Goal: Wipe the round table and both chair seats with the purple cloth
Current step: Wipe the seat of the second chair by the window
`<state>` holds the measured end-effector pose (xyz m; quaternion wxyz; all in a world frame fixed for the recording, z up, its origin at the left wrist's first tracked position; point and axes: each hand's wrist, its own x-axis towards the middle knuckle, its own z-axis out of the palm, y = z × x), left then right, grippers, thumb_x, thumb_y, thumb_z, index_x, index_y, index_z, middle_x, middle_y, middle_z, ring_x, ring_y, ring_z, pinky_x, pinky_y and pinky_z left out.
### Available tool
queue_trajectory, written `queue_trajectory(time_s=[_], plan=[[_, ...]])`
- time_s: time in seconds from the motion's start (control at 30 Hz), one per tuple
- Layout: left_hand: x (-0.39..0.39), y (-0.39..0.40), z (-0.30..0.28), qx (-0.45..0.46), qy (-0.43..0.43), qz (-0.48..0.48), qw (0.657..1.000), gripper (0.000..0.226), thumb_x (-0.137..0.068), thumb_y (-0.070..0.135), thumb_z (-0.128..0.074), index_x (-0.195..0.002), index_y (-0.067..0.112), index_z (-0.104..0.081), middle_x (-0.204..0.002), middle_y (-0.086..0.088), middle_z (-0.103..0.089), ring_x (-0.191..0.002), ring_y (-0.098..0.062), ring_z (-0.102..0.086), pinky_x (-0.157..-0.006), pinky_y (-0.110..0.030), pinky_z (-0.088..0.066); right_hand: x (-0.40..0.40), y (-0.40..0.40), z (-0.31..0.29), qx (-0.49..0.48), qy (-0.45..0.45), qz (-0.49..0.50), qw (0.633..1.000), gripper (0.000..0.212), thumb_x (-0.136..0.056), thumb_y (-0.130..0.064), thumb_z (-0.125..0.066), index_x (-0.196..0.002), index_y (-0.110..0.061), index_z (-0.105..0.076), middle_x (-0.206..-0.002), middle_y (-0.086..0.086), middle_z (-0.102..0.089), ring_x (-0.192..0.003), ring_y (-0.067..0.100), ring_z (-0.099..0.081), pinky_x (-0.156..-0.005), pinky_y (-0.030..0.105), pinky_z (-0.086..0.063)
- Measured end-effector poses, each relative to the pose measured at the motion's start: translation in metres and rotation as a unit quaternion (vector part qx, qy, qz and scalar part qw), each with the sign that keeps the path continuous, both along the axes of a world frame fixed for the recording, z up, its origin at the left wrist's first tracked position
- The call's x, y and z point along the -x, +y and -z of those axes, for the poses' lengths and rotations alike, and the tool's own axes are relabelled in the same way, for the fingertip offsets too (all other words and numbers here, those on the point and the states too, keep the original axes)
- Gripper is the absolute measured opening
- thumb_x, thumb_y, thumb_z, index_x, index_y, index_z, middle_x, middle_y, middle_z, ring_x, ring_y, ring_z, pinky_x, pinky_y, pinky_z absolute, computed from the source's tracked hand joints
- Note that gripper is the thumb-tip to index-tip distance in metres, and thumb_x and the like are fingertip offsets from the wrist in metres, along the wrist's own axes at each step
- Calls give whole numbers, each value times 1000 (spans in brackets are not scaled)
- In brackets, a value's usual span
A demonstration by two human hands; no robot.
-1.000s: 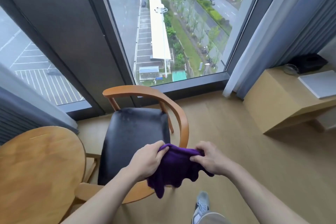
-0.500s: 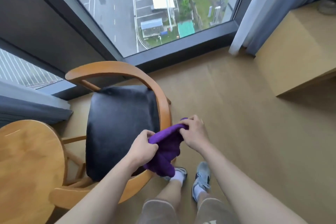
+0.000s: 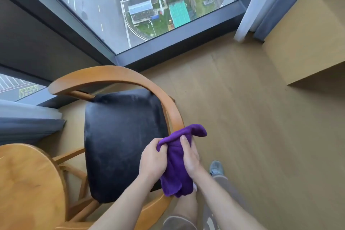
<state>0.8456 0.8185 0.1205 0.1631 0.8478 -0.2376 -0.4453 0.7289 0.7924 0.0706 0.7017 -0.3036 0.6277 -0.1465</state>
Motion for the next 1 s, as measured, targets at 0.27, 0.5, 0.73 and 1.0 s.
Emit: queue_trajectory(time_s=[0.27, 0.5, 0.73, 1.0], plan=[[-12, -57, 12, 49, 2, -89, 995, 24, -105, 28, -47, -88, 24, -64, -85, 5, -69, -82, -16, -65, -76, -39, -54, -31, -106, 10, 83, 49, -200, 975, 28, -101, -50, -49, -122, -35, -60, -111, -10, -67, -108, 16, -61, -96, 34, -46], [-54, -117, 40, 29, -32, -176, 984, 25, -104, 27, -48, -86, 18, -63, -86, 0, -68, -83, -22, -64, -82, -43, -55, -106, -200, 34, 126, 58, -396, 908, 32, -103, -41, -48, -116, -20, -70, -123, 8, -70, -117, 28, -62, -105, 41, -47], [-140, -156, 66, 42, -106, -297, 948, 20, -102, 29, -52, -87, 20, -62, -86, 2, -68, -80, -18, -64, -72, -38, -53, -211, -242, 45, 212, 112, -480, 844, 44, -102, -55, -45, -123, -17, -56, -125, 6, -64, -116, 32, -60, -89, 40, -43], [-237, -149, 88, 108, -165, -420, 886, 19, -99, 41, -59, -99, 23, -63, -91, 6, -69, -84, -10, -64, -62, -24, -44, -335, -263, 49, 316, 92, -606, 724, 46, -104, -54, -37, -124, -16, -54, -133, 10, -62, -121, 34, -58, -84, 39, -37]])
